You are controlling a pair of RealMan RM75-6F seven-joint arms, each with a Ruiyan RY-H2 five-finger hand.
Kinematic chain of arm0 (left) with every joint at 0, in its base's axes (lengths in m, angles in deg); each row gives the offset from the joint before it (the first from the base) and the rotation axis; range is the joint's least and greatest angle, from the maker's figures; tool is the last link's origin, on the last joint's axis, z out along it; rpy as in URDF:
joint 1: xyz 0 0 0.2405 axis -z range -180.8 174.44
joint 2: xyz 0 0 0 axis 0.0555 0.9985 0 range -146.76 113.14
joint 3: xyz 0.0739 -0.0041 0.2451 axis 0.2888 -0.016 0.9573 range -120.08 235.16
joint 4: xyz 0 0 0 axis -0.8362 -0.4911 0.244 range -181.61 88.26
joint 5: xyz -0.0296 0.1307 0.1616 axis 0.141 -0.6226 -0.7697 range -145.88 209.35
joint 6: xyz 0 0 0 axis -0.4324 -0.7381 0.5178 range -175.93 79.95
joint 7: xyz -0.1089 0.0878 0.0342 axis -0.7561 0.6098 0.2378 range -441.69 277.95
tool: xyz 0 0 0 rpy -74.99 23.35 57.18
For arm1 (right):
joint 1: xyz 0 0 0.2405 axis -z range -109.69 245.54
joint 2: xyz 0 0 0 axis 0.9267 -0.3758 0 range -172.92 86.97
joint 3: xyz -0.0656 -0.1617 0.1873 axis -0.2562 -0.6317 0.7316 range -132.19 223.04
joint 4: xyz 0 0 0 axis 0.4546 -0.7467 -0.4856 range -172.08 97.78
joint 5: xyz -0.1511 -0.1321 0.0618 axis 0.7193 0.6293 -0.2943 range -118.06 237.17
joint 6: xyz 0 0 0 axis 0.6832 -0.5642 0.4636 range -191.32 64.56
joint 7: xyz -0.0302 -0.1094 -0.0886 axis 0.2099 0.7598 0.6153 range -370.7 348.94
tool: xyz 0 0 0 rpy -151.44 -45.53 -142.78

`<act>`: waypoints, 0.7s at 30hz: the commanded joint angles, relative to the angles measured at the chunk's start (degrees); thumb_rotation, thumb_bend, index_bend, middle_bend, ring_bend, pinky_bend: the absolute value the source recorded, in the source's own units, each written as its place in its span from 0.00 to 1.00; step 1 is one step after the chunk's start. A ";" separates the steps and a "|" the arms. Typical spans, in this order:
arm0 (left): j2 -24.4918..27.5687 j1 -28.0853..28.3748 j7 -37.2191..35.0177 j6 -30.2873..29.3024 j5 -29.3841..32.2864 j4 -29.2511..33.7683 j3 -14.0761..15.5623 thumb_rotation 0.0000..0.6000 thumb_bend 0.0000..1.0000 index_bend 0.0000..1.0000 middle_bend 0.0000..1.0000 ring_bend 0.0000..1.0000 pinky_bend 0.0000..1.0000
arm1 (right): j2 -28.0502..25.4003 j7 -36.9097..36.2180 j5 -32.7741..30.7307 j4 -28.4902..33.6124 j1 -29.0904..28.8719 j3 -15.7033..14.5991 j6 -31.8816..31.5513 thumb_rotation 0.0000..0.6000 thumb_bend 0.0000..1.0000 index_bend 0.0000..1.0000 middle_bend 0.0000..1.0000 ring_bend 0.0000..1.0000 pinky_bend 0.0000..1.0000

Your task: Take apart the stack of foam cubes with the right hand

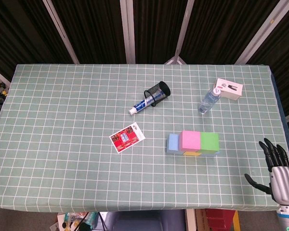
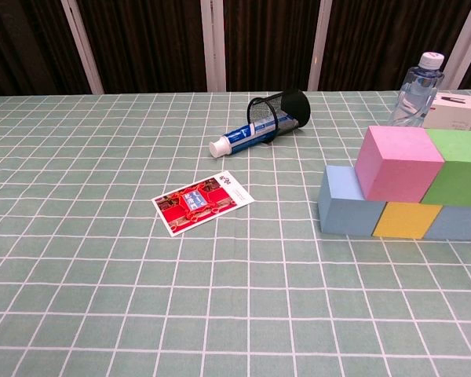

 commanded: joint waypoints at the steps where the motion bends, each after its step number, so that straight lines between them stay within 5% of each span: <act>1: 0.09 0.12 -0.11 0.15 0.40 0.09 -0.32 1.00 0.18 0.17 0.00 0.00 0.00 | 0.01 0.27 -0.25 0.06 -0.28 0.00 0.61 1.00 0.21 0.01 0.01 0.11 0.00; 21: -0.26 0.03 1.68 0.15 -1.05 0.34 0.44 1.00 0.18 0.17 0.00 0.00 0.00 | -1.16 -6.83 -1.53 -0.69 -1.78 -0.56 4.51 1.00 0.21 0.01 0.01 0.10 0.00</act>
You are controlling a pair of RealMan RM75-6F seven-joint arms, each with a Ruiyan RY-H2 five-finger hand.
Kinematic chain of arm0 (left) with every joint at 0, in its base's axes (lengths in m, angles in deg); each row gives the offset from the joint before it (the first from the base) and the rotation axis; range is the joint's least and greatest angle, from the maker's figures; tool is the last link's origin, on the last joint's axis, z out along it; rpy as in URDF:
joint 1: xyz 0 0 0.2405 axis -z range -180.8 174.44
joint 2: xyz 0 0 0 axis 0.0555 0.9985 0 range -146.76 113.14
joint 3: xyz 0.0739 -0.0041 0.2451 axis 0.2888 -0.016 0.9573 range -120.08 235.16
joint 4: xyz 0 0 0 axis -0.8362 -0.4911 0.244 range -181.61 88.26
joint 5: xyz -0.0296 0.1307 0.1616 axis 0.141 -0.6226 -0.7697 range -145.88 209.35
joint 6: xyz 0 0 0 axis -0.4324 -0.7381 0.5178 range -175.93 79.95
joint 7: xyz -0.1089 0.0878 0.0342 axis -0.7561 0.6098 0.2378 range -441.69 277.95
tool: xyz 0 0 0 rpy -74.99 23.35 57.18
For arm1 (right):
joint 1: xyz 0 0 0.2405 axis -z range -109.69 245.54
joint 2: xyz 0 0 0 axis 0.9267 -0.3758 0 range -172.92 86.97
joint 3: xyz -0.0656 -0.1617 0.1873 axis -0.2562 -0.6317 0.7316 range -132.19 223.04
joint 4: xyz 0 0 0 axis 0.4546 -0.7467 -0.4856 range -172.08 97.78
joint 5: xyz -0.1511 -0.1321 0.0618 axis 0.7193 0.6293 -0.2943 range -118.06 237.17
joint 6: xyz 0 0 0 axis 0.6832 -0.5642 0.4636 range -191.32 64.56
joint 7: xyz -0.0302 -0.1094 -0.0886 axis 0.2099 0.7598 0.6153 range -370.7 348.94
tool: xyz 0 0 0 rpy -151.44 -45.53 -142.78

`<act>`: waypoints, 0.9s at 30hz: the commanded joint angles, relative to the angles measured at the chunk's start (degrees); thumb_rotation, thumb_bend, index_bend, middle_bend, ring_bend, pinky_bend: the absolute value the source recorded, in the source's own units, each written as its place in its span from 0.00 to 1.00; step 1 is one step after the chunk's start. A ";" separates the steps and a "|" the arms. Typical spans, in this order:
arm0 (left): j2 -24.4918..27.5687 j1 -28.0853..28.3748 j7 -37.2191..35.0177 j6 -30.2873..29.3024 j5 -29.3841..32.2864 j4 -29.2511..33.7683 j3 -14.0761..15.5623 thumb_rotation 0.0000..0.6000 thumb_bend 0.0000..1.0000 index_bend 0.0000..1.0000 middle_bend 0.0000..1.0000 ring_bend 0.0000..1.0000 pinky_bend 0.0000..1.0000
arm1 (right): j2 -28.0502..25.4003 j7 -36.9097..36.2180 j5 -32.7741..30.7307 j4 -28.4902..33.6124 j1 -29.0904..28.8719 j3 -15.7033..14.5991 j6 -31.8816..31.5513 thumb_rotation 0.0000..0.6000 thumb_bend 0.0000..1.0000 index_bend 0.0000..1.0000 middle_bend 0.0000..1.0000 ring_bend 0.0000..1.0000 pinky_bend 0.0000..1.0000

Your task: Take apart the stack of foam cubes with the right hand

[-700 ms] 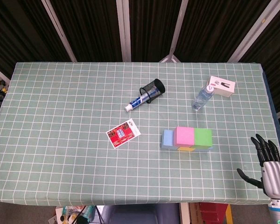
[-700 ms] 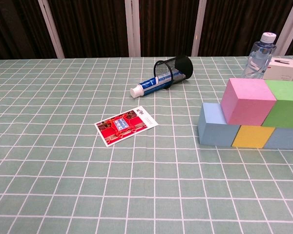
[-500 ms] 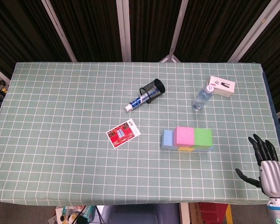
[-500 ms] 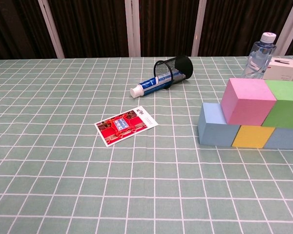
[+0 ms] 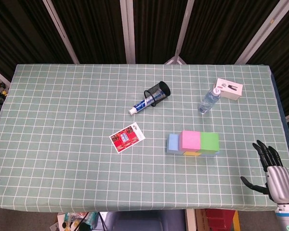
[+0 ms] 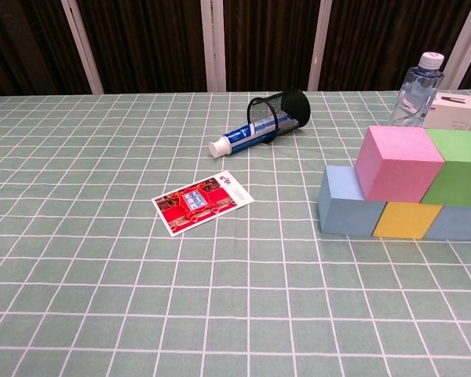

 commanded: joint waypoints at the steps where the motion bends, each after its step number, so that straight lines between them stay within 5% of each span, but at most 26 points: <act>1: 0.01 -0.12 -0.10 -0.14 0.16 0.08 -0.04 1.00 0.18 0.17 0.00 0.00 0.00 | 0.59 -0.32 -1.30 -0.52 -0.47 0.71 0.79 1.00 0.21 0.01 0.01 0.10 0.00; 7: -0.19 -0.36 0.21 -0.49 0.81 0.26 -0.36 1.00 0.18 0.17 0.00 0.00 0.00 | 2.74 -5.34 -2.96 -2.77 -2.47 1.99 3.64 1.00 0.21 0.02 0.01 0.10 0.00; 14: -0.32 0.46 2.10 1.29 0.32 0.82 0.12 1.00 0.18 0.17 0.00 0.00 0.00 | 5.73 -19.59 -2.74 -7.22 -6.87 2.56 10.04 1.00 0.21 0.05 0.01 0.08 0.00; 27: -0.17 0.45 2.13 1.26 0.32 0.97 0.17 1.00 0.18 0.17 0.00 0.00 0.00 | 7.88 -20.86 -10.65 -9.91 -13.45 4.02 24.74 1.00 0.21 0.05 0.01 0.07 0.00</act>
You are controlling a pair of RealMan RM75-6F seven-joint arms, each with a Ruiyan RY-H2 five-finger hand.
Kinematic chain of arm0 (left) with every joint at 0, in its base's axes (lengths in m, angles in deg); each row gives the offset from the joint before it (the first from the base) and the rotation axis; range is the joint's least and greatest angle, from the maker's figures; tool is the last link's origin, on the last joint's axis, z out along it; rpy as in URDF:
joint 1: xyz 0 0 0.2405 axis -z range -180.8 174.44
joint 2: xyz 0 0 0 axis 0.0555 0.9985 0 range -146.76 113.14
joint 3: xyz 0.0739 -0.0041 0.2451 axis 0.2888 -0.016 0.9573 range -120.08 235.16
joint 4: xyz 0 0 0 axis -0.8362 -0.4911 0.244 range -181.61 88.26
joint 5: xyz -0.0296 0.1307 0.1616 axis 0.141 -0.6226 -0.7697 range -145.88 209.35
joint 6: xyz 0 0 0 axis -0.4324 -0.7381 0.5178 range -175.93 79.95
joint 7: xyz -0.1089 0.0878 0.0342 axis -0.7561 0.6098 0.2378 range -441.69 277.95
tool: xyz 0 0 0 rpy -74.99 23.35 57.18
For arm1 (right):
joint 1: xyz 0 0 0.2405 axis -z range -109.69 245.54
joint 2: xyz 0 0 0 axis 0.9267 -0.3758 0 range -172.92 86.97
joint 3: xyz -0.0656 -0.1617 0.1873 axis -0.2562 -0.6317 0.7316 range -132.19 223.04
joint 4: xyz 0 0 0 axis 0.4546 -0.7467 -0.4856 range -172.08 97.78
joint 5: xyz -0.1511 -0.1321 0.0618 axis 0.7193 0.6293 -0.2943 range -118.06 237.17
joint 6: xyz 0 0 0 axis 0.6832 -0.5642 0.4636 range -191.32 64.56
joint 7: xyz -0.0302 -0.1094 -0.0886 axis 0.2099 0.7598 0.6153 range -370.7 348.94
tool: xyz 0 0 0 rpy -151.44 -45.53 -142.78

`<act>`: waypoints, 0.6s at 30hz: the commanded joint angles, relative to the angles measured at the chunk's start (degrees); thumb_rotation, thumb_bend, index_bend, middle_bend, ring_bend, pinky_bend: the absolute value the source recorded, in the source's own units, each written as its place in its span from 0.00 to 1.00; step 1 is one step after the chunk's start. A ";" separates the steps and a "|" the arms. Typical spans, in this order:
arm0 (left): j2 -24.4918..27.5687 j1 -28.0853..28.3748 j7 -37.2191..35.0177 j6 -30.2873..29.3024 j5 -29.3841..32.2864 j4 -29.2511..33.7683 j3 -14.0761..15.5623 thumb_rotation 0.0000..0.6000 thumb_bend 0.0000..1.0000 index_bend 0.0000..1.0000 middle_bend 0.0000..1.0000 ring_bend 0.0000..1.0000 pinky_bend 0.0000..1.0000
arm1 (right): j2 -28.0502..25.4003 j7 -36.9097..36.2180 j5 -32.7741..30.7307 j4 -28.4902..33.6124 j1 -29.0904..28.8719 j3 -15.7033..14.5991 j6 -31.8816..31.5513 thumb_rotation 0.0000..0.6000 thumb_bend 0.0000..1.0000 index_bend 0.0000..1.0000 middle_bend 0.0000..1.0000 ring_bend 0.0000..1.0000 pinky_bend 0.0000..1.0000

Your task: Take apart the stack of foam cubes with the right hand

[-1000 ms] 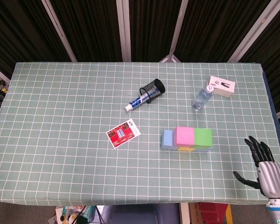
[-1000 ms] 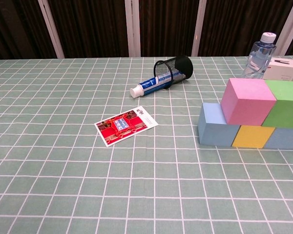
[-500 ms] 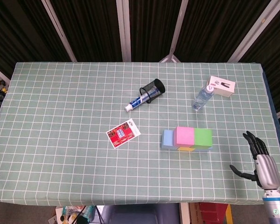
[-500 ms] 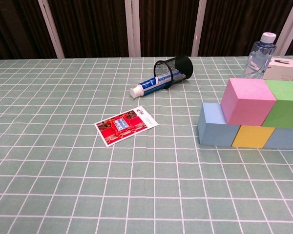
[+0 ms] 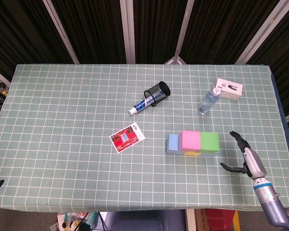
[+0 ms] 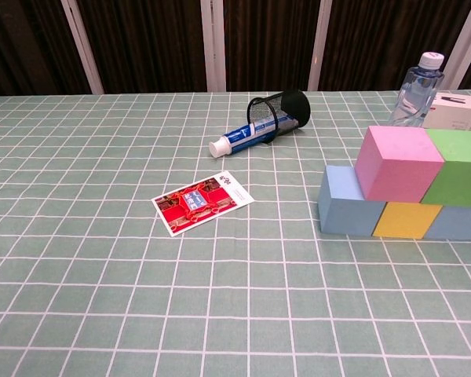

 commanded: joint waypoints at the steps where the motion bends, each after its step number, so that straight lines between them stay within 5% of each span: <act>1: 0.05 0.00 -0.17 0.02 0.13 -0.05 -0.07 1.00 0.18 0.17 0.00 0.00 0.00 | 0.73 0.74 -2.49 -0.58 -1.54 0.62 2.78 1.00 0.21 0.05 0.01 0.07 0.00; 7: 0.03 0.05 0.07 0.08 -0.19 -0.05 0.08 1.00 0.18 0.17 0.00 0.00 0.00 | 2.76 1.13 -4.60 -2.44 -4.01 1.50 6.98 1.00 0.21 0.05 0.01 0.06 0.00; 18: 0.08 0.03 0.26 0.27 0.28 0.19 0.03 1.00 0.18 0.17 0.00 0.00 0.00 | 7.84 -6.52 0.93 -10.51 -7.30 -0.06 9.08 1.00 0.21 0.05 0.01 0.03 0.00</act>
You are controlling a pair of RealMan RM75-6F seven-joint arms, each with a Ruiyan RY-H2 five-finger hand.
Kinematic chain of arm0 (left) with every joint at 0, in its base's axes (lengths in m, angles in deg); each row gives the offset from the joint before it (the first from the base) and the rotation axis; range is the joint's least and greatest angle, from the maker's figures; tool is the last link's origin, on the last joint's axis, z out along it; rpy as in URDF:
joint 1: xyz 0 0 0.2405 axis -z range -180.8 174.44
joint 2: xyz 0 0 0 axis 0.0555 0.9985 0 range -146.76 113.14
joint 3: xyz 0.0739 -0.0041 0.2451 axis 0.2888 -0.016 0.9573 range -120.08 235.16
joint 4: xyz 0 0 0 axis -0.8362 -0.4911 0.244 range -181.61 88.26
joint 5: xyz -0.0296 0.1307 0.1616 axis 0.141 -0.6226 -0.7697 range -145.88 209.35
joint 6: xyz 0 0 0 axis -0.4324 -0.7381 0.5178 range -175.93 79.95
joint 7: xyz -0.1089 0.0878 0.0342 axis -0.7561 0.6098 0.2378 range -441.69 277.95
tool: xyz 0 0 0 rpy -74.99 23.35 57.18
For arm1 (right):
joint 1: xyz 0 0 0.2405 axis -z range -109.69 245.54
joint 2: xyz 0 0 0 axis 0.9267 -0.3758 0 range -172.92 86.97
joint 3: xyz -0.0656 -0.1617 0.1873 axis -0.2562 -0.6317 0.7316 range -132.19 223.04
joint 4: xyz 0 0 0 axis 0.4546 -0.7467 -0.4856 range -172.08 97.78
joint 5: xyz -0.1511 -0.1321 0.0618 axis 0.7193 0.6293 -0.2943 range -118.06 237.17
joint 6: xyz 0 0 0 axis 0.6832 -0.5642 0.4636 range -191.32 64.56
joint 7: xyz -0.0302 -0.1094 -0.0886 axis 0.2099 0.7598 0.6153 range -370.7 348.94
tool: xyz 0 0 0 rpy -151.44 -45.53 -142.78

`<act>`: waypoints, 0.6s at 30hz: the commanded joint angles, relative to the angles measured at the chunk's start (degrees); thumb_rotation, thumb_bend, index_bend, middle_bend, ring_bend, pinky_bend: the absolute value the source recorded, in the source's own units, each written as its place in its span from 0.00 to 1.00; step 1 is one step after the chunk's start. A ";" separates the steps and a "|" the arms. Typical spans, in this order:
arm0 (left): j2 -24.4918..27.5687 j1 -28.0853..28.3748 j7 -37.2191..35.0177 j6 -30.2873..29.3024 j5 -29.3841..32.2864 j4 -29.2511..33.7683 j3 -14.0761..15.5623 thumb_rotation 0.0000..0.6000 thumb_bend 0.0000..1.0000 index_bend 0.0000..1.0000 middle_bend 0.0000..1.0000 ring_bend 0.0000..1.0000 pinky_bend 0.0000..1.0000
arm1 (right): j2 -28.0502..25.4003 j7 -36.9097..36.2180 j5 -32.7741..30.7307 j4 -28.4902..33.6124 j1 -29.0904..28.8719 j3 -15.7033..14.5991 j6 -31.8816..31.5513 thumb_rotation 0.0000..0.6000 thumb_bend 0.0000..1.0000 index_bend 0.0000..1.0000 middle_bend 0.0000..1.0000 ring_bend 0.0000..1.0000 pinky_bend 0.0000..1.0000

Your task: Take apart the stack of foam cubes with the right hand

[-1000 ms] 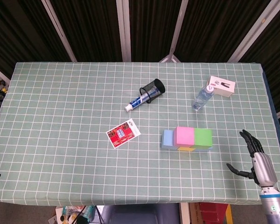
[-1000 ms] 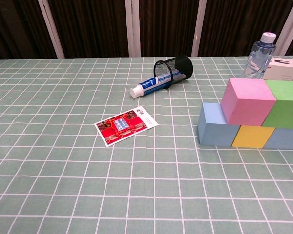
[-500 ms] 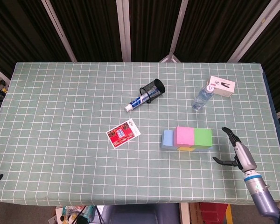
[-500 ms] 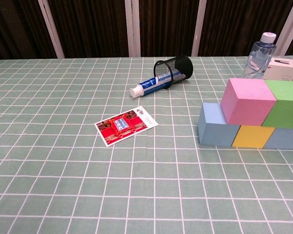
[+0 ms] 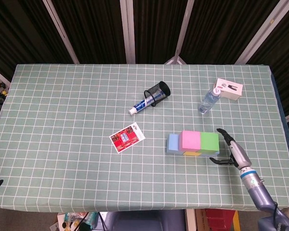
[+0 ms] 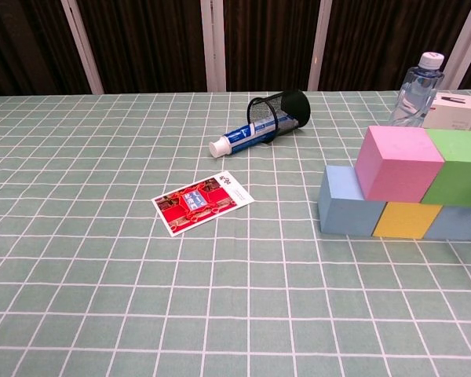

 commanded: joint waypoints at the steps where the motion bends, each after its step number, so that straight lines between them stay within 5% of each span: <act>1: 0.07 -0.02 -0.01 0.07 0.06 0.06 0.05 1.00 0.18 0.17 0.00 0.00 0.00 | 1.06 -1.72 1.59 -1.43 -0.81 -0.66 -0.10 1.00 0.21 0.05 0.01 0.03 0.00; 9: 0.60 -0.44 -1.25 -0.48 0.30 -0.07 -0.01 1.00 0.18 0.17 0.00 0.00 0.00 | 3.39 -1.43 1.20 -3.92 -1.82 -0.43 -0.27 1.00 0.21 0.07 0.07 0.03 0.00; 18: 0.52 -0.29 -0.83 -0.21 0.25 -0.02 0.00 1.00 0.18 0.17 0.00 0.00 0.00 | 6.61 3.01 -1.55 -7.25 -3.10 0.61 1.02 1.00 0.21 0.27 0.28 0.09 0.00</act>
